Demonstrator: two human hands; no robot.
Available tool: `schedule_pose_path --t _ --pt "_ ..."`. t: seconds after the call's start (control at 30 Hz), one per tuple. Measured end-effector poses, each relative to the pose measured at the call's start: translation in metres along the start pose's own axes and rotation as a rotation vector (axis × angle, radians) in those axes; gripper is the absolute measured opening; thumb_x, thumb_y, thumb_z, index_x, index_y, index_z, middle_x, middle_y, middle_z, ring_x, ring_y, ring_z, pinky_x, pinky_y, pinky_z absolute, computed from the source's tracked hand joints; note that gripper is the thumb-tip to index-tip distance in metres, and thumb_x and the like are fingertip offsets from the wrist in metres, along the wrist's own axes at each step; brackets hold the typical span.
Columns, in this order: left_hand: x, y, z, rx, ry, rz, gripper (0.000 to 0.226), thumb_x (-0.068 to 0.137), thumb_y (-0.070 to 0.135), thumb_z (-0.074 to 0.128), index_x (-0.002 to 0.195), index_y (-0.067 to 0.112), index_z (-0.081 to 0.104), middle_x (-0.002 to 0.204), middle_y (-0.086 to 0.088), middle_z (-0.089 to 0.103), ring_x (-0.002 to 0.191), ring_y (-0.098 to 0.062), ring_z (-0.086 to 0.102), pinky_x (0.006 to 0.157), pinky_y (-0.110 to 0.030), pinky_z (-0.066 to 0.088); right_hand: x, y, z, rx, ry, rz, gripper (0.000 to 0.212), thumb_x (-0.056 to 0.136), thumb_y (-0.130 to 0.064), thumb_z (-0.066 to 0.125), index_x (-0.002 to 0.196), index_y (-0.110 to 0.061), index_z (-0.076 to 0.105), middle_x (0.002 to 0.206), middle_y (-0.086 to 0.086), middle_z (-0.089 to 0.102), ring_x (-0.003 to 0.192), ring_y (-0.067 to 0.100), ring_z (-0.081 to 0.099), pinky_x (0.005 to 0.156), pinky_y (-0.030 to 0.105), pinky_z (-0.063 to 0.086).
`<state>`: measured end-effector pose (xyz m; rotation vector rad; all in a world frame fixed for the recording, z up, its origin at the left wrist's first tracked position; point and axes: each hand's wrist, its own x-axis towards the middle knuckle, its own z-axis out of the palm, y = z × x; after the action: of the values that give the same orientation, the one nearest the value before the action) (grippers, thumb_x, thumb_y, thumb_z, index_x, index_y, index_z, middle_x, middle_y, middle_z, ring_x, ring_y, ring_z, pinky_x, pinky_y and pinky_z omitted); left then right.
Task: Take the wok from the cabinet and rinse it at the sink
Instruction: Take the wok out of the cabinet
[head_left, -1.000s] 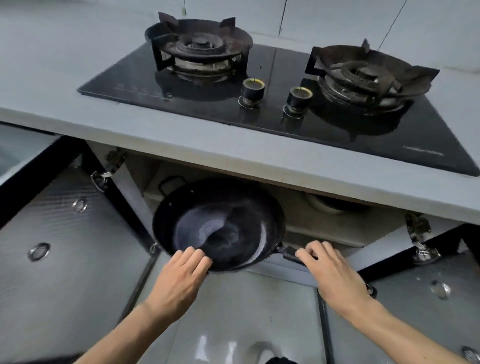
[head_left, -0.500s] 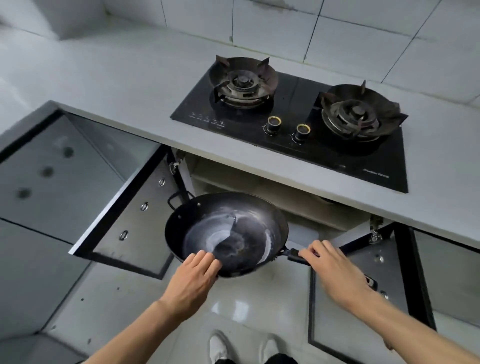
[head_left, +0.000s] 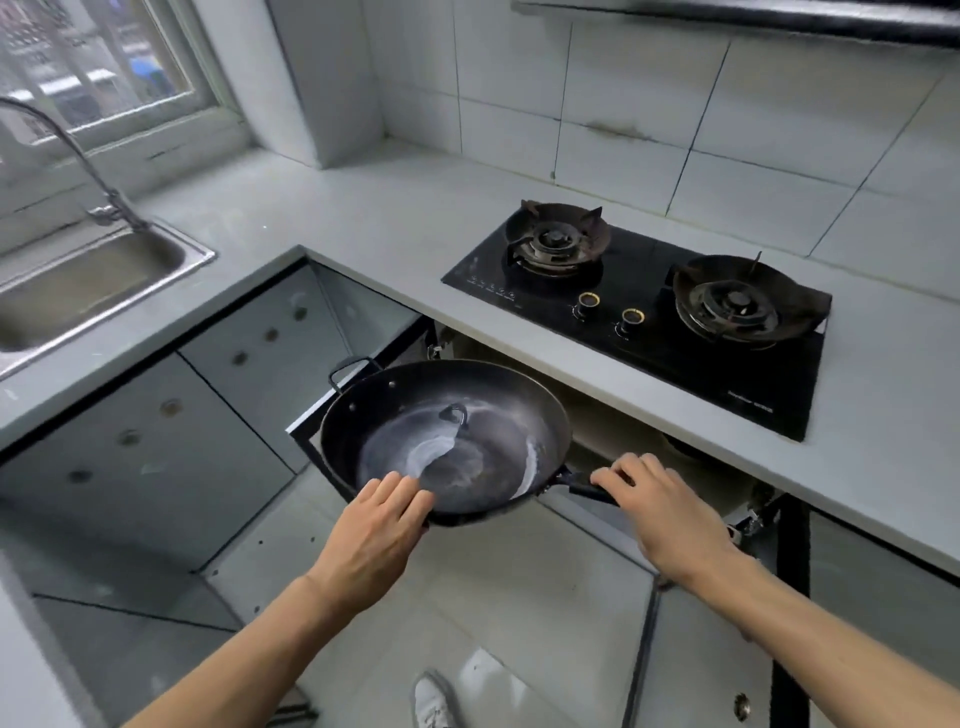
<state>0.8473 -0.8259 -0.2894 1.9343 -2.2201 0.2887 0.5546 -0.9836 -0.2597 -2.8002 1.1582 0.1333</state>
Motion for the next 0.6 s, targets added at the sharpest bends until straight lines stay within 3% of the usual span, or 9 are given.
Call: schedule_pose_path --t 0.17,0.4,0.6 --pt "-0.021 -0.016 -0.046 0.042 0.106 -0.089 0.004 0.09 0.013 0.057 0.088 0.01 0.06 0.082 -0.003 0.051 0.07 -0.026 0.046 0.062 -0.037 0.043 0.012 -0.029 -0.042 -0.007 0.086 -0.099 0.071 0.071 0.007 0.063 0.127 -0.029 0.04 0.116 -0.002 0.046 0.097 0.017 0.044 0.073 0.024 0.043" --pt "-0.049 -0.085 -0.096 0.112 0.245 -0.211 0.013 0.083 0.004 0.067 0.092 0.01 0.06 0.084 -0.004 0.052 0.071 -0.026 0.045 0.064 -0.037 0.043 0.075 -0.096 -0.097 -0.002 0.247 -0.261 0.064 0.074 0.004 0.06 0.124 -0.032 0.043 0.113 -0.004 0.048 0.101 0.019 0.043 0.08 0.03 0.046" --pt "-0.069 -0.154 -0.13 0.171 0.328 -0.234 0.015 0.08 0.0 0.069 0.092 0.008 0.063 0.088 -0.006 0.054 0.072 -0.026 0.048 0.066 -0.036 0.045 0.131 -0.16 -0.118 -0.033 0.337 -0.315 0.071 0.066 0.012 0.053 0.124 -0.029 0.047 0.111 -0.002 0.049 0.099 0.022 0.046 0.08 0.03 0.046"
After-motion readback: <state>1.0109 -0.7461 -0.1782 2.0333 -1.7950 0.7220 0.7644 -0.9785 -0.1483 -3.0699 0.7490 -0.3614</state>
